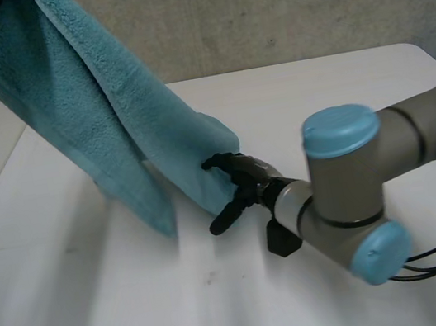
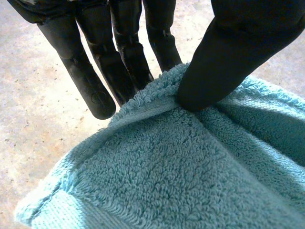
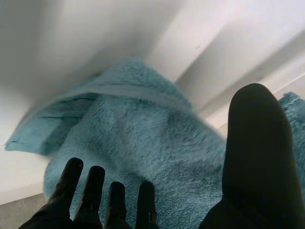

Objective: Fold the laundry

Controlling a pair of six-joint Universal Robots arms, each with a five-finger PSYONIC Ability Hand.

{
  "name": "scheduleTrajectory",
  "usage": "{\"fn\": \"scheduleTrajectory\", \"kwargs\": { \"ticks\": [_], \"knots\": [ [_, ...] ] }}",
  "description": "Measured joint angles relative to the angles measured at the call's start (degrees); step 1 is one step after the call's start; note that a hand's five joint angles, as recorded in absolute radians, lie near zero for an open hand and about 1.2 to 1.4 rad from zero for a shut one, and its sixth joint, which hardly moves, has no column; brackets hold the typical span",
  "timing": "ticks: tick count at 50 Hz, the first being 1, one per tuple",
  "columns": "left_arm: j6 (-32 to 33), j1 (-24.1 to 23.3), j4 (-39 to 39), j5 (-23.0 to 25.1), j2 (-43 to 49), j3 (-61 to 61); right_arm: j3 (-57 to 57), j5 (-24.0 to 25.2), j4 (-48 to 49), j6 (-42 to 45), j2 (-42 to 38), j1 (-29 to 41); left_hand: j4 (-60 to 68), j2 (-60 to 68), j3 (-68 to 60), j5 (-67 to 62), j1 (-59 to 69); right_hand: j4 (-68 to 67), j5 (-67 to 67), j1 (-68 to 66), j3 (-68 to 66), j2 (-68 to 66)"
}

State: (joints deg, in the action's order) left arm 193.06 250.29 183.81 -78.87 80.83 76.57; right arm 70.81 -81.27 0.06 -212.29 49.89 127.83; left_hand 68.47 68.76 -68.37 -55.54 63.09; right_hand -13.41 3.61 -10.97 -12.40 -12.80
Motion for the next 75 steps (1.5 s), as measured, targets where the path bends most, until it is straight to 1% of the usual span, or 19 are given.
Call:
{"fn": "scheduleTrajectory", "kwargs": {
  "ticks": [5, 7, 10, 14, 18, 23, 24, 26, 29, 30, 38, 41, 46, 49, 55, 60, 66, 70, 75],
  "knots": [
    [-0.01, -0.67, 0.09, -0.82, 0.11, 0.5, -5.54, -5.88, 0.08, -0.7, -5.21, 2.51, 0.0, 0.01, 0.0, 0.0, 0.0, -11.23, 10.35, -11.19, -13.23, -12.58],
    [-0.04, -0.46, 0.13, -0.98, 0.22, 0.8, -7.3, -9.03, 0.05, -0.53, -7.06, 2.98, 0.0, 0.01, 0.0, 0.0, 0.0, -34.79, 32.45, -34.65, -35.85, -35.97],
    [-0.13, 0.02, 0.21, -1.05, 0.39, 1.12, -8.58, -12.67, 0.09, 0.14, -8.4, 3.13, 0.0, 0.02, 0.0, 0.0, 0.0, -53.08, 50.95, -45.38, -53.83, -54.07],
    [-0.23, 0.65, 0.28, -1.06, 0.51, 1.35, -8.9, -16.72, 0.15, 2.48, -8.04, 2.71, 0.01, 0.02, 0.0, 0.0, 0.0, -54.58, 51.87, -45.38, -55.08, -54.56],
    [-0.35, 2.95, 0.36, -0.98, 0.69, 1.96, -6.49, -19.49, 1.16, 9.89, -1.32, 0.36, 0.01, 0.02, 0.0, 0.0, 0.0, -54.63, 52.14, -45.38, -55.08, -54.56],
    [-0.7, 7.41, 0.39, -0.85, 0.9, 3.03, -2.69, -19.65, 4.06, 19.49, 8.69, -4.81, 0.01, 0.02, 0.0, 0.0, 0.0, -54.64, 52.19, -45.38, -55.13, -54.56],
    [-1.15, 9.8, 0.36, -0.7, 1.04, 3.85, -0.63, -19.14, 5.75, 25.35, 15.04, -7.92, 0.01, 0.03, 0.0, 0.0, 0.0, -54.64, 52.22, -45.38, -55.14, -54.56],
    [-1.52, 11.11, 0.33, -0.58, 1.21, 4.5, 0.2, -18.56, 6.37, 28.55, 18.37, -9.2, 0.01, 0.03, 0.0, 0.0, 0.0, -54.64, 52.24, -45.38, -55.14, -54.56],
    [-2.25, 12.91, 0.27, -0.35, 2.0, 6.07, 1.22, -16.89, 6.69, 34.22, 23.71, -10.7, 0.01, 0.03, 0.0, 0.0, 0.0, -54.64, 52.24, -45.38, -55.15, -54.56],
    [-2.61, 13.59, 0.23, -0.23, 2.7, 7.25, 1.56, -14.97, 5.92, 38.97, 27.29, -11.34, 0.0, 0.03, 0.0, 0.0, 0.0, -54.64, 52.24, -45.38, -55.15, -54.56],
    [-3.01, 14.02, 0.0, -0.03, 6.68, 12.71, 0.44, -9.4, -3.1, 52.7, 33.9, -11.15, 0.01, 0.03, 0.0, 0.0, 0.0, -54.65, 52.25, -45.38, -55.39, -54.56],
    [-2.92, 13.61, -0.13, -0.02, 9.0, 14.55, -0.27, -8.49, -8.57, 56.43, 33.17, -10.43, 0.01, 0.04, 0.0, 0.0, 0.0, -54.65, 52.43, -45.38, -55.41, -54.56],
    [-2.65, 12.94, -0.16, -0.09, 15.05, 17.02, -0.83, -8.65, -15.7, 61.56, 25.53, -9.04, 0.0, 0.04, 0.0, 0.0, 0.0, -54.65, 52.67, -45.38, -55.42, -54.56],
    [-2.53, 12.68, -0.05, -0.13, 18.93, 17.52, -0.48, -8.97, -17.84, 63.66, 18.25, -8.78, 0.01, 0.04, -0.01, 0.01, 0.0, -54.65, 52.67, -45.38, -55.42, -54.56],
    [-1.45, 12.29, 0.4, -0.16, 25.35, 15.99, -0.21, -8.85, -17.42, 64.06, 11.17, -9.6, 0.01, 0.04, -0.01, 0.0, 0.0, -54.65, 52.67, -45.38, -55.42, -54.56],
    [1.51, 11.51, 0.78, -0.3, 31.3, 11.63, -2.87, -8.8, -13.86, 63.74, 5.72, -11.56, 0.01, 0.04, -0.03, 0.0, 0.0, -54.66, 52.67, -45.38, -55.43, -54.6],
    [6.05, 7.49, 2.72, -2.36, 37.79, -7.33, -17.65, -10.57, -4.16, 63.65, 2.73, -13.67, 0.01, 0.07, -0.08, 0.0, 0.0, -54.7, 52.67, -45.38, -55.46, -54.69],
    [4.58, 6.01, 7.23, -5.68, 34.8, -17.04, -25.11, -12.42, 2.46, 63.56, 4.17, -14.12, 0.02, 0.07, -0.08, 0.0, 0.0, -54.94, 52.67, -45.38, -55.46, -54.69],
    [0.13, 5.64, 17.15, -9.84, 27.93, -21.19, -26.47, -13.44, 12.64, 63.35, 10.05, -14.33, 0.02, 0.07, -0.08, 0.0, 0.0, -54.95, 52.67, -45.38, -55.46, -54.69]
  ]
}}
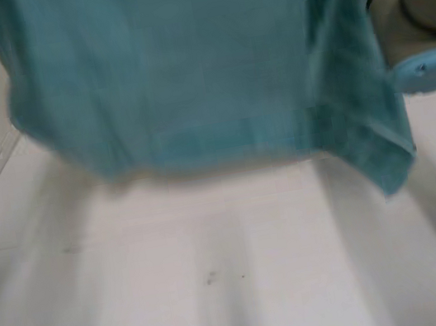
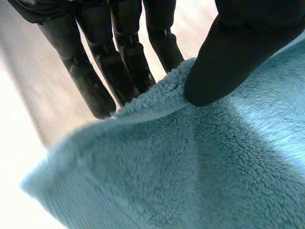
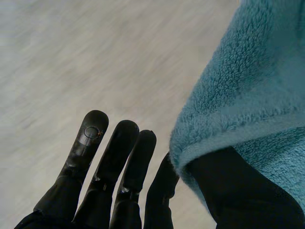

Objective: Fold the laundry

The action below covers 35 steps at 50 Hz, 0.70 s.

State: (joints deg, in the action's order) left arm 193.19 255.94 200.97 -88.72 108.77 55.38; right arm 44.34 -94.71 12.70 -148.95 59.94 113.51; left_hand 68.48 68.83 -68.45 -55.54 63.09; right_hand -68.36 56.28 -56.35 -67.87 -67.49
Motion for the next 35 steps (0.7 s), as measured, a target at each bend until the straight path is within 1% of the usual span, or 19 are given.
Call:
{"fn": "scheduleTrajectory", "kwargs": {
  "ticks": [1, 3, 5, 7, 8, 10, 11, 13, 15, 16, 18, 22, 28, 35],
  "knots": [
    [-1.33, 0.06, 3.01, -0.84, -2.4, 0.85, 1.79, 0.56, 2.67, -0.17, 2.58, -0.02, 0.0, 0.0, 0.0, 0.0, 0.0, 0.01, 0.0, 0.0, 0.0, 0.0],
    [-2.59, 0.2, 5.72, -1.44, -4.91, 2.89, 5.43, 2.25, 5.3, -0.49, 6.17, -0.01, 0.0, 0.0, 0.0, 0.0, 0.0, 0.01, 0.0, 0.0, 0.0, 0.0],
    [-3.53, 0.33, 7.61, -1.59, -7.1, 5.78, 9.96, 4.88, 6.3, -0.88, 9.54, -0.09, 0.0, 0.0, 0.0, 0.0, 0.0, 0.01, 0.0, 0.0, 0.0, 0.0],
    [-3.88, 0.42, 8.12, -1.43, -8.03, 7.98, 11.09, 5.64, 6.28, -0.98, 10.26, -0.12, 0.0, 0.0, 0.0, 0.0, 0.0, 0.01, 0.0, 0.0, 0.0, 0.0],
    [-4.18, 0.59, 8.33, -0.98, -8.99, 11.62, 16.3, 9.34, 4.69, -1.45, 13.07, -0.43, 0.0, 0.0, 0.0, -0.46, 0.0, 0.01, 0.0, 0.0, 0.0, 0.0],
    [-4.3, 0.84, 8.1, -0.42, -9.6, 15.2, 18.87, 11.41, 2.84, -1.68, 14.14, -0.72, 0.0, 0.02, 0.0, -0.6, 0.0, 0.0, 0.4, 0.0, -0.03, 0.0],
    [-4.3, 1.24, 7.79, -0.07, -9.81, 17.98, 20.74, 13.04, 0.44, -1.84, 14.67, -1.08, 0.0, 0.02, 0.0, -0.6, 0.0, 0.0, 0.4, 0.0, -0.08, 0.0],
    [-4.27, 1.7, 7.49, 0.23, -9.88, 20.44, 22.27, 14.39, -2.1, -1.96, 14.86, -1.44, 0.0, 0.02, 0.0, -0.6, 0.0, 0.0, 0.4, 0.0, -0.08, 0.0],
    [-4.23, 2.68, 7.04, 0.67, -9.99, 24.89, 24.45, 16.43, -6.65, -2.13, 14.88, -2.03, 0.0, 0.03, 0.0, -0.6, 0.0, 0.0, 0.36, 0.0, -0.17, 0.0],
    [-4.19, 3.69, 6.68, 1.0, -10.1, 29.12, 26.2, 17.82, -10.33, -2.25, 14.72, -2.47, 0.0, 0.03, 0.0, -0.6, 0.0, 0.0, 0.4, 0.0, -0.2, 0.0],
    [-4.18, 4.51, 6.5, 1.31, -10.31, 32.72, 28.39, 18.95, -13.79, -2.34, 14.31, -2.87, 0.0, 0.03, 0.0, -0.6, 0.0, 0.0, 0.4, 0.0, -0.2, 0.0],
    [-4.17, 5.84, 6.46, 2.28, -11.01, 38.63, 31.36, 19.63, -16.08, -2.79, 13.51, -3.49, 0.0, 0.03, 0.0, -0.6, 0.0, 0.0, 0.4, 0.0, -0.21, 0.0],
    [-4.29, 7.24, 6.57, 4.11, -12.75, 42.15, 33.18, 18.67, -13.09, -6.82, 12.83, -4.6, 0.0, 0.03, 0.0, -0.6, 0.0, 0.0, 0.41, 0.0, -0.21, 0.0],
    [-4.56, 7.33, 6.49, 4.9, -17.01, 42.06, 33.34, 16.22, -10.11, -19.02, 11.13, -6.67, 0.0, 0.03, 0.0, -0.6, 0.0, 0.39, 0.2, 0.11, 0.26, 0.35]
  ]
}}
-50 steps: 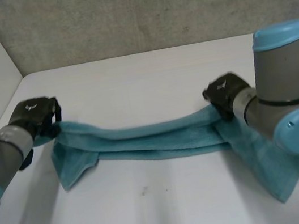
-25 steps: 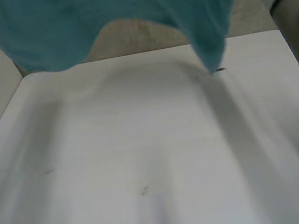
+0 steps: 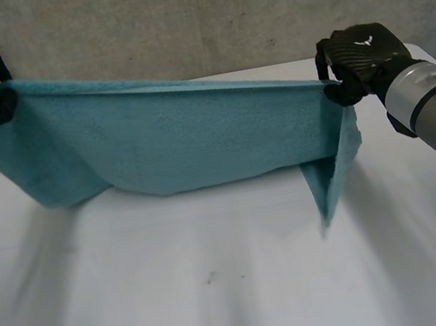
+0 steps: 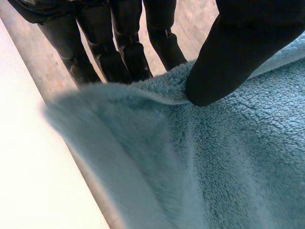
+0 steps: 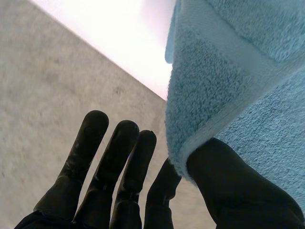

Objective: Fold the laundry

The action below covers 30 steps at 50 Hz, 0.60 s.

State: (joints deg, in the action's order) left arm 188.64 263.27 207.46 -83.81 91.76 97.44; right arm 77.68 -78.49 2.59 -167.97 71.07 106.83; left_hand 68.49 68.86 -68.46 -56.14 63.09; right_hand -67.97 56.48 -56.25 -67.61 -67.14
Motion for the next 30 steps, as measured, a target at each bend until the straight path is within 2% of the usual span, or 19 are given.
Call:
{"fn": "scheduleTrajectory", "kwargs": {
  "ticks": [5, 8, 10, 13, 17, 30],
  "knots": [
    [-0.45, -0.57, -0.03, -0.06, -1.6, 0.33, 1.52, -1.88, -0.57, -6.85, -1.74, -0.95, 0.0, 0.0, 0.0, 0.0, 0.0, 11.79, -9.87, 8.09, 11.5, 11.12],
    [-0.87, -0.86, -0.04, -0.13, -1.96, 0.59, 3.17, -3.07, -1.35, -10.47, -2.49, -1.25, 0.0, 0.0, 0.0, 0.0, 0.0, 23.16, -20.77, 17.47, 22.93, 22.44],
    [-1.18, -0.82, -0.04, -0.21, -1.81, 0.72, 4.83, -3.74, -2.15, -12.41, -2.77, -1.42, 0.0, 0.0, 0.0, 0.0, 0.0, 40.58, -38.72, 32.66, 40.24, 39.76],
    [-1.48, -0.44, 0.02, -0.32, -1.05, 0.76, 7.44, -4.18, -3.3, -13.93, -2.69, -1.84, 0.0, 0.0, 0.0, 0.0, 0.0, 49.52, -47.92, 39.66, 48.73, 48.1],
    [-1.58, 0.25, 0.24, -0.38, 0.54, 0.66, 11.32, -4.2, -4.16, -14.5, -1.07, -2.78, 0.0, 0.0, 0.0, 0.0, 0.0, 52.3, -51.33, 41.96, 52.8, 51.5],
    [-1.52, 3.42, 0.51, -0.43, 8.62, -0.15, 26.06, -3.68, -3.06, -14.07, 6.81, -3.98, 0.0, 0.0, 0.0, 0.0, 0.0, 52.3, -51.33, 41.96, 52.81, 51.5]
  ]
}}
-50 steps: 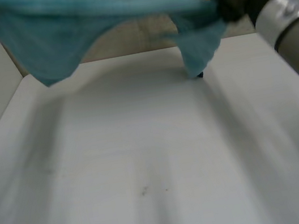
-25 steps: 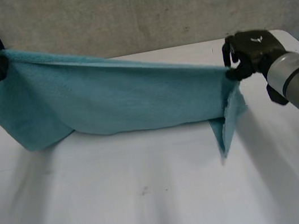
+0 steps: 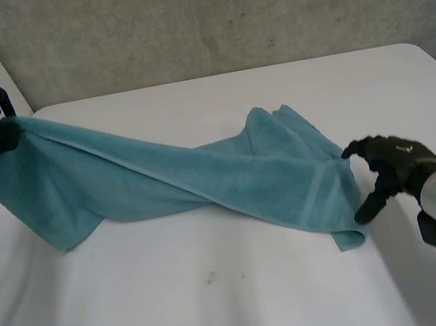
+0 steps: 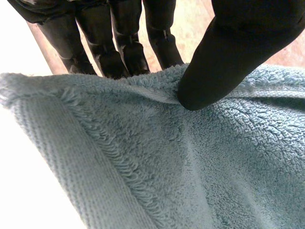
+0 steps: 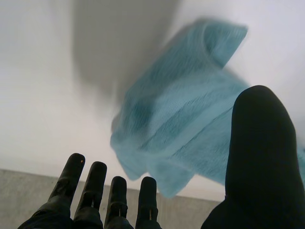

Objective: Fold the laundry

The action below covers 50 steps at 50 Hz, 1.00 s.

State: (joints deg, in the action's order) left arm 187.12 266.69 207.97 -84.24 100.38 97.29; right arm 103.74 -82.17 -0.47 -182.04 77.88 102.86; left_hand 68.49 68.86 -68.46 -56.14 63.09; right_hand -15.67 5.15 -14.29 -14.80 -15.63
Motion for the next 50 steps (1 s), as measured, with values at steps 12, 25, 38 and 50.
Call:
{"fn": "scheduleTrajectory", "kwargs": {
  "ticks": [12, 25, 38, 50],
  "knots": [
    [-0.02, 0.01, -0.02, 0.04, 1.13, 0.32, 8.8, -0.29, 10.29, 0.66, -1.34, 0.62, 0.0, 0.0, 0.0, 0.0, 0.0, -3.85, 4.24, -1.87, -4.7, -3.56],
    [-0.08, -0.03, -0.02, 0.04, 1.32, 0.77, 7.95, -0.39, 16.1, 3.77, -7.74, 1.01, 0.0, 0.0, 0.0, 0.0, 0.0, -9.69, 9.29, -7.25, -10.35, -9.12],
    [-0.08, -0.03, -0.08, 0.04, 1.64, 0.88, 5.01, -2.6, 19.2, 6.79, -11.94, 1.0, 0.0, 0.0, 0.0, 0.0, 0.0, -33.16, 31.52, -27.96, -34.82, -34.15],
    [-0.02, -0.15, -0.45, -0.12, 1.34, 1.19, 0.76, -7.67, 21.87, 7.01, -1.41, -2.16, 0.0, 0.0, 0.0, 0.0, 0.0, -52.51, 50.5, -42.23, -52.91, -51.95]
  ]
}}
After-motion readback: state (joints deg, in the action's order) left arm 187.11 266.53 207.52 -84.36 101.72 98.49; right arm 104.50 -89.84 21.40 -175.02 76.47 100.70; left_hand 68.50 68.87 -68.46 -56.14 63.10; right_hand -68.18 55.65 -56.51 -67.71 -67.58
